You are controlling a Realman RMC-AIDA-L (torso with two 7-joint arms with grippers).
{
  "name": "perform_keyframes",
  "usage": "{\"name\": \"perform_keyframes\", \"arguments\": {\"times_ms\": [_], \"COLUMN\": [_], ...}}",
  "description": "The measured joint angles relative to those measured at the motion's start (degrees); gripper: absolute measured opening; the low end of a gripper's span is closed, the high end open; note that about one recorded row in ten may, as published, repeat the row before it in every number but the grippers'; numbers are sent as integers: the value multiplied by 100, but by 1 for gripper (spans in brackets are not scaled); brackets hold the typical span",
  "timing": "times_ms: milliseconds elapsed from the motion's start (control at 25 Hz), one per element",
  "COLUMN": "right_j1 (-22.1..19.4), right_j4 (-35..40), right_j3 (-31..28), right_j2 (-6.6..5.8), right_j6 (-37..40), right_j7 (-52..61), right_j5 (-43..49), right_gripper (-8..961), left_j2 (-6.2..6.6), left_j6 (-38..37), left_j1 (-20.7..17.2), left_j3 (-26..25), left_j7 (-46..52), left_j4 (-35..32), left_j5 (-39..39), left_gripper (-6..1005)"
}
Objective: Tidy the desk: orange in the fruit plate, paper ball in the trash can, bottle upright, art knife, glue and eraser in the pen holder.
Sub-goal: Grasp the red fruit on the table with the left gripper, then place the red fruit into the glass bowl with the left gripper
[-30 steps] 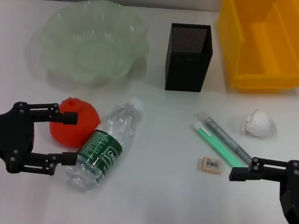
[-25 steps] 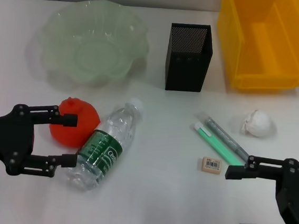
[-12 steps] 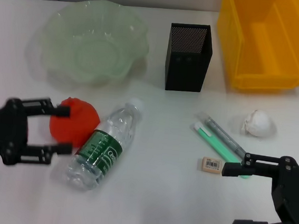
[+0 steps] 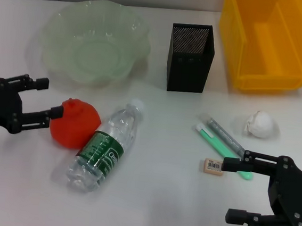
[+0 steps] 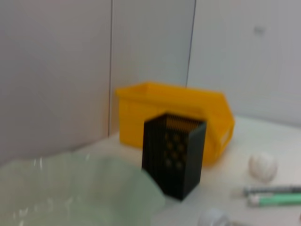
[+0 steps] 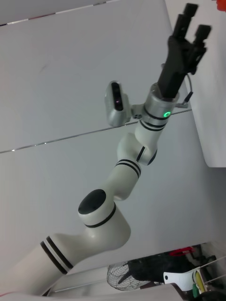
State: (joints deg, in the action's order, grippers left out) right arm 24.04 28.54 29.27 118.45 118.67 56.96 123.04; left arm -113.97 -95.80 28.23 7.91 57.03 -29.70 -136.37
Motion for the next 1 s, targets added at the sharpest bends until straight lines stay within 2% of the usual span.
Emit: {"name": "perform_keyframes", "arguments": {"times_ms": [120,200,320,360,480,840,960,1000], "right_j1": [0,3,15,21,24,2,2,3], "right_j4": [-26,-42,-78,-108,-169,-248,-254,-261], "right_j3": [0,25,41,45,51,43,28,16], "right_j2": [22,55,61,62,64,65,64,65], "right_j6": [-66,-164,-202,-221,-276,-292,-294,-294], "right_j7": [0,0,0,0,-1,-51,-53,-54], "right_j5": [0,2,10,12,10,8,16,13], "right_gripper": [803,803,802,802,802,803,803,803], "left_j2": [-28,-144,-211,-317,-379,-437,-439,-439], "left_j6": [109,389,530,772,868,1018,863,555], "left_j1": [5,41,71,108,122,165,132,93], "left_j3": [71,234,300,410,584,723,704,695], "left_j7": [2,5,5,9,27,62,48,40], "left_j4": [0,-1,0,8,17,64,70,74], "left_j5": [-1,7,13,15,31,108,389,802], "left_gripper": [758,757,754,753,751,403,286,280]}}
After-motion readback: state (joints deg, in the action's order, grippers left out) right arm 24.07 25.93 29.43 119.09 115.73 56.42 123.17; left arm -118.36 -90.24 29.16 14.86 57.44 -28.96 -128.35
